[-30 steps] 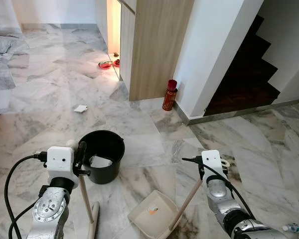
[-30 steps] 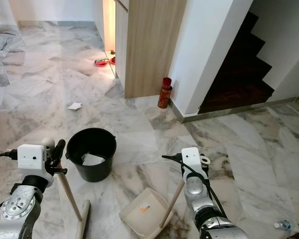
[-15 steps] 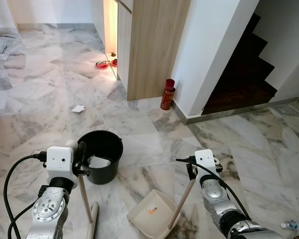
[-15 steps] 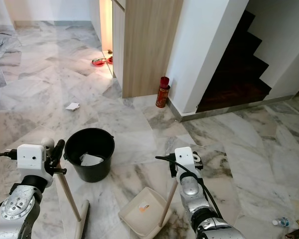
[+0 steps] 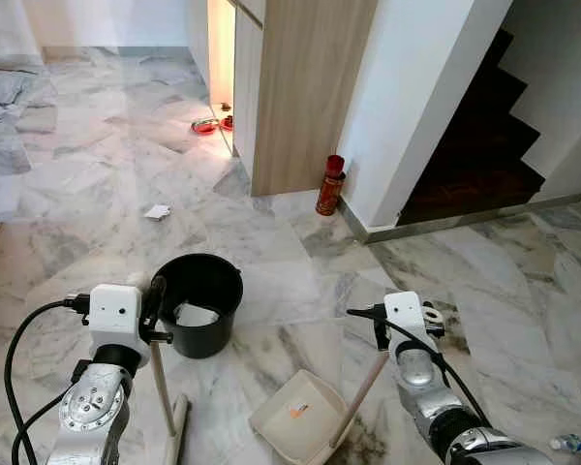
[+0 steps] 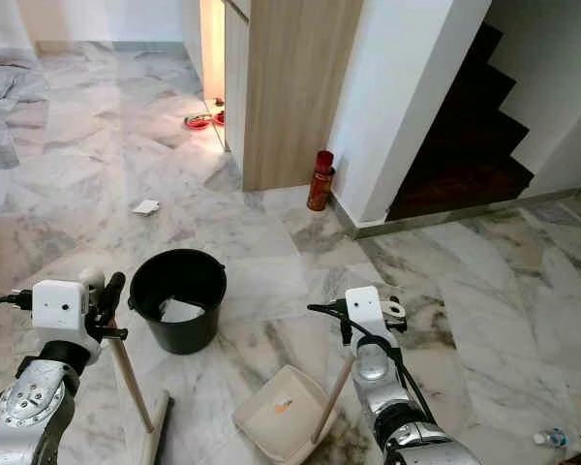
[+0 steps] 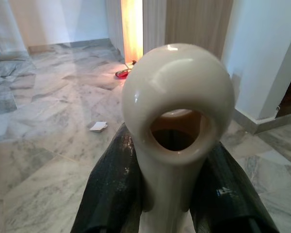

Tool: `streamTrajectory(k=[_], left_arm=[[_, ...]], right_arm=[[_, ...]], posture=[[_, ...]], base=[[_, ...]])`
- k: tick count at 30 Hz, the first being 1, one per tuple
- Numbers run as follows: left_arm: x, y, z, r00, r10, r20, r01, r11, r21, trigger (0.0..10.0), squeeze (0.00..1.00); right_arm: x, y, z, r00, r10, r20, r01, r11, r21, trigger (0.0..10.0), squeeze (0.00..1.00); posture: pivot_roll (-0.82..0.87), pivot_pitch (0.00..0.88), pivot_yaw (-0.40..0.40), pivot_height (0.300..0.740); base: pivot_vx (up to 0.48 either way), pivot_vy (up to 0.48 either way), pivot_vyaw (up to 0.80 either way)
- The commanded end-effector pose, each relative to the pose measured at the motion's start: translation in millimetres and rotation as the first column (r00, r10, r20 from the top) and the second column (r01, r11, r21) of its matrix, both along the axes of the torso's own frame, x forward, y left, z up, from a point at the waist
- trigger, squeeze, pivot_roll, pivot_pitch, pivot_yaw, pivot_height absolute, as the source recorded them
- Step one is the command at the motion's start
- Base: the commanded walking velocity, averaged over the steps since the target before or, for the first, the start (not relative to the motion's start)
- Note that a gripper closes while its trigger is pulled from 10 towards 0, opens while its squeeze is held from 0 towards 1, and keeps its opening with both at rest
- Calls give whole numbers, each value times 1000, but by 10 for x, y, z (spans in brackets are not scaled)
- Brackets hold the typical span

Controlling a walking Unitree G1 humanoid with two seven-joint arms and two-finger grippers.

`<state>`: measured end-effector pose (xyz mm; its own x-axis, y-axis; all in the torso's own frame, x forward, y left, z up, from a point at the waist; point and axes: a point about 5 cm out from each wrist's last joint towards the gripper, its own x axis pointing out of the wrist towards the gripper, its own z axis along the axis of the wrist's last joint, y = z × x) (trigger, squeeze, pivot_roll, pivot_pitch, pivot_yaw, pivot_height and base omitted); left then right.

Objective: Sweep floor

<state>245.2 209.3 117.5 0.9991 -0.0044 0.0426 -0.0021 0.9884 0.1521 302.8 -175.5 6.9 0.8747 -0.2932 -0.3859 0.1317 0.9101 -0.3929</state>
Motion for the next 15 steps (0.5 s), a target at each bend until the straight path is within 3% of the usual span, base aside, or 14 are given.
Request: streamTrajectory(k=[1,7,15], left_arm=[[11,-22,25,1000,-14,5,14,1000,16,10000,0],[20,-41,16,1000,-22,-2,22,1000,17,10000,0],[19,-17,21,1000,-19,-7,19,1000,24,10000,0]], right_arm=[[-97,-139,-94,995,-67,-70,66,997,-27,10000,0],[-229,-115,-258,974,-115,-195,137,985,105,10000,0],[-234,-17,-289,964,-148,-221,208,937,280,10000,0]], posture=[[259,54,-138,740],[257,47,-136,740],[258,57,-132,740]], base=[[0,0,0],[0,0,0],[0,0,0]])
